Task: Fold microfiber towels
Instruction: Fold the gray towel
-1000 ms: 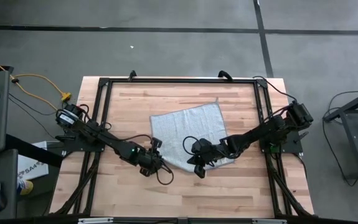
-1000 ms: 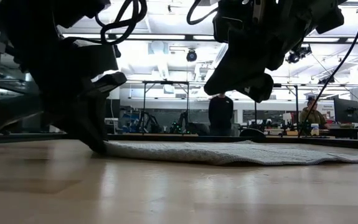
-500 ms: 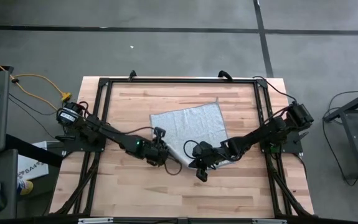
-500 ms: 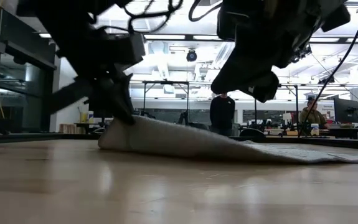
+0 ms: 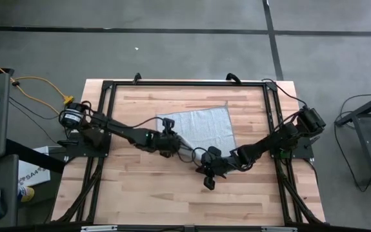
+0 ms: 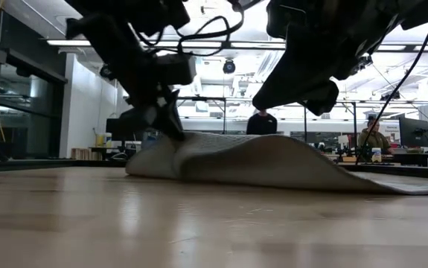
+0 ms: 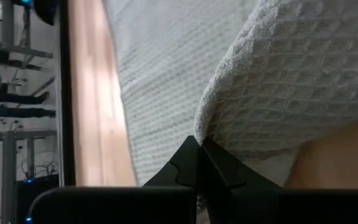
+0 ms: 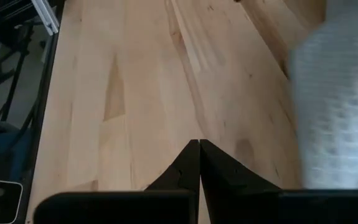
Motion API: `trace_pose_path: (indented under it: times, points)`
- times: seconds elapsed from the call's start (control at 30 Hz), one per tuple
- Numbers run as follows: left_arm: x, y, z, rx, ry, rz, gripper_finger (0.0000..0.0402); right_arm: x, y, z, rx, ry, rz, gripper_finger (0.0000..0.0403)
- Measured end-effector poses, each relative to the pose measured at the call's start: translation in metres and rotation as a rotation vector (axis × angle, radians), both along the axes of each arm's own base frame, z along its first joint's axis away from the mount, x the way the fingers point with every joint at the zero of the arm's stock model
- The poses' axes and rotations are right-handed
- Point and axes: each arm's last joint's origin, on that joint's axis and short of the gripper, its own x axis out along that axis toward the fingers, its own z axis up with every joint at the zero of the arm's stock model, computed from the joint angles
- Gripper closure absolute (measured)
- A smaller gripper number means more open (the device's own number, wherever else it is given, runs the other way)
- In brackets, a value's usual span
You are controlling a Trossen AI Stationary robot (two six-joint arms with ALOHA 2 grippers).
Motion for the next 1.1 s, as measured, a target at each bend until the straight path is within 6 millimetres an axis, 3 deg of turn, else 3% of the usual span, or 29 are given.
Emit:
trace_pose_path:
  times: [0.77, 0.97, 1.1]
  points:
    - [0.009, 0.062, 0.001, -0.334, -0.044, -0.108, 0.0394, 0.0, 0.0, 0.0, 0.008, 0.001, -0.005, 0.0401]
    - [0.01, 0.063, 0.001, -0.369, -0.044, -0.166, 0.0393, 0.0, 0.0, 0.0, 0.009, 0.001, -0.004, 0.0401]
    - [0.013, 0.063, 0.003, -0.34, -0.065, -0.21, 0.0368, 0.0, 0.0, 0.0, 0.01, 0.002, -0.002, 0.0401]
